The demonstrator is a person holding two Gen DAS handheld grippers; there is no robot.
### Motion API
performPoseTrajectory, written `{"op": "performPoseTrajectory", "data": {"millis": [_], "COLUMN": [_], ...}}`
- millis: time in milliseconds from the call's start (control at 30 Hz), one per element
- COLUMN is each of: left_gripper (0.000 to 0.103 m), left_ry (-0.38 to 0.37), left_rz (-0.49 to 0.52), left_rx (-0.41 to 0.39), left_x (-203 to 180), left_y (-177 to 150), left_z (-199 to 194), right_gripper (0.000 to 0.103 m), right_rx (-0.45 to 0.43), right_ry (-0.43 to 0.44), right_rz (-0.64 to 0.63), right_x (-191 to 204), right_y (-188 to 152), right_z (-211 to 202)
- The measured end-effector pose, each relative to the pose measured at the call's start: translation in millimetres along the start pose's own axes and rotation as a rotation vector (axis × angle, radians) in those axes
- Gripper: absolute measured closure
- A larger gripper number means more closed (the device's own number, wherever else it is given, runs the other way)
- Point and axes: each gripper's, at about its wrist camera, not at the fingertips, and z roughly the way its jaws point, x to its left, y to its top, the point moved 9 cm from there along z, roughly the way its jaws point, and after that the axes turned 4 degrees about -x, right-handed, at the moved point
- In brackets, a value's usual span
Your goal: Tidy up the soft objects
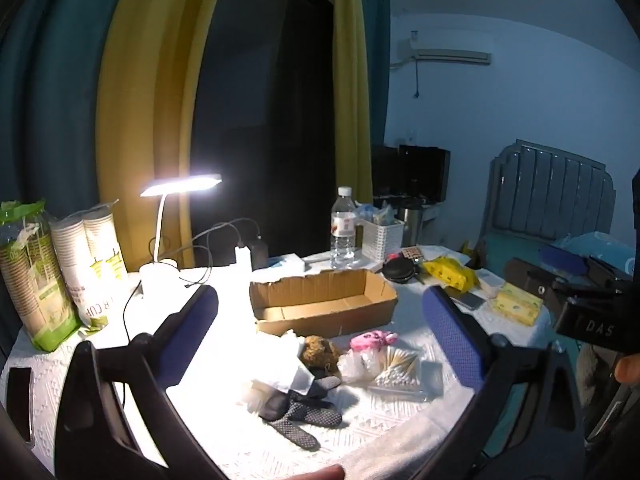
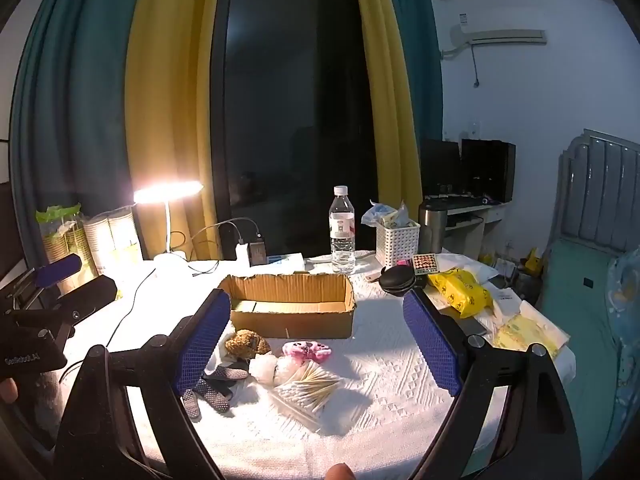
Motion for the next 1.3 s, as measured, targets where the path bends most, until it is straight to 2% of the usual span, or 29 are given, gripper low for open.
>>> {"op": "performPoseTrajectory", "data": {"millis": [1300], "left_gripper": [0.001], "left_ry": [-0.003], "left_rz": [-0.006], "left_rx": [0.008], "left_x": [1.0], "left_y": [0.8], "left_z": [-2.5], "right_gripper": [0.013], "right_rx": [0.019], "right_ry": [0.000], "right_rz": [-0.011], "right_x": [3.6], "right_y": [0.3], "right_z": [-2.1]}}
